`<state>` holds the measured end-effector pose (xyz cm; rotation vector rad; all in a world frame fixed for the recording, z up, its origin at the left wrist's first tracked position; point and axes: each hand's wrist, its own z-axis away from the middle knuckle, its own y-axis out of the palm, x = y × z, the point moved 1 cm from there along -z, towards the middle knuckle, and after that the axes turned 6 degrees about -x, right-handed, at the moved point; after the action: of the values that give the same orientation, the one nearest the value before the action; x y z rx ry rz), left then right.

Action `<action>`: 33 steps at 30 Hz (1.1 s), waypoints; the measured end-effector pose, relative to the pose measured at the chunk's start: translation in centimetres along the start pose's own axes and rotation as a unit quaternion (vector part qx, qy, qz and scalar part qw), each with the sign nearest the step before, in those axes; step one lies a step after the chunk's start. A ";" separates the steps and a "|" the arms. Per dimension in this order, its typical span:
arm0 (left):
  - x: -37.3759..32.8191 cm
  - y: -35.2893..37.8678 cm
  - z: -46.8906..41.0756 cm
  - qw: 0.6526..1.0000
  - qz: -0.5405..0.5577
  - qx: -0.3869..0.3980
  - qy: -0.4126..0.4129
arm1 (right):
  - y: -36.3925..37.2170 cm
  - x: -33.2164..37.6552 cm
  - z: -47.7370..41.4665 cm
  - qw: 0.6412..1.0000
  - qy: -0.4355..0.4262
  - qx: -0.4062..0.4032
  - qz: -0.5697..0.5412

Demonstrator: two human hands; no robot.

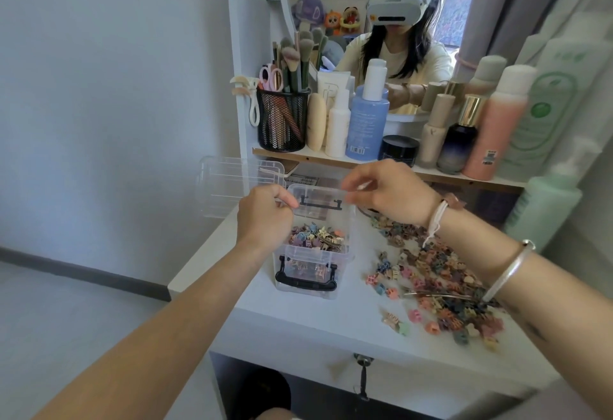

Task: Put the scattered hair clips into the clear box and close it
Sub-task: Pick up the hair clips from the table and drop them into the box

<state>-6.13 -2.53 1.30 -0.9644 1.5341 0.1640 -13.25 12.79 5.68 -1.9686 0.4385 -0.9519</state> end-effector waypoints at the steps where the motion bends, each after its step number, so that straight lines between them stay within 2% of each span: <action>1: 0.0 0.0 0.0 1.000 -0.004 0.000 0.003 | -0.1 -1.0 0.3 1.000 0.022 -0.012 0.016; 2: 0.0 0.0 0.0 1.000 -0.008 0.001 0.005 | -0.1 -1.8 0.7 0.998 0.042 0.007 0.052; 4: 0.0 0.1 0.1 1.000 -0.015 0.002 0.009 | 0.8 -3.5 1.7 0.977 0.076 0.129 0.152; 6: -0.1 0.1 0.1 1.000 -0.014 0.000 0.010 | 1.8 -4.3 2.7 0.948 0.103 0.238 0.185; 8: -0.1 0.1 0.1 1.000 -0.014 -0.001 0.008 | 2.5 -4.4 3.2 0.942 0.103 0.263 0.181; 14: -0.2 0.1 0.2 1.000 -0.011 -0.001 0.008 | 3.7 -4.2 3.1 0.959 0.041 0.223 0.170; 17: -0.2 0.0 0.2 1.000 -0.013 -0.001 0.008 | 3.6 -4.2 3.0 0.966 0.040 0.211 0.143; 22: -0.2 0.0 0.1 1.000 -0.008 -0.003 0.007 | 3.7 -4.7 2.7 0.970 0.021 0.179 0.164; 27: -0.1 0.1 0.1 1.000 -0.005 -0.002 0.006 | 2.2 -4.3 1.9 0.981 0.028 0.108 0.157; 29: -0.1 0.1 0.1 1.000 -0.005 -0.001 0.006 | 1.0 -3.6 1.4 0.991 0.030 0.047 0.126; 31: -0.1 0.1 0.1 1.000 -0.005 -0.002 0.006 | -0.3 -2.2 0.6 0.999 0.036 -0.027 0.028; 33: -0.1 0.1 0.1 1.000 -0.008 -0.001 0.006 | -0.9 -0.4 0.0 0.996 0.020 -0.048 -0.077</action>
<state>-6.14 -2.38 1.33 -0.9813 1.5372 0.1486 -13.55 13.52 6.22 -2.0969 0.3652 -1.0864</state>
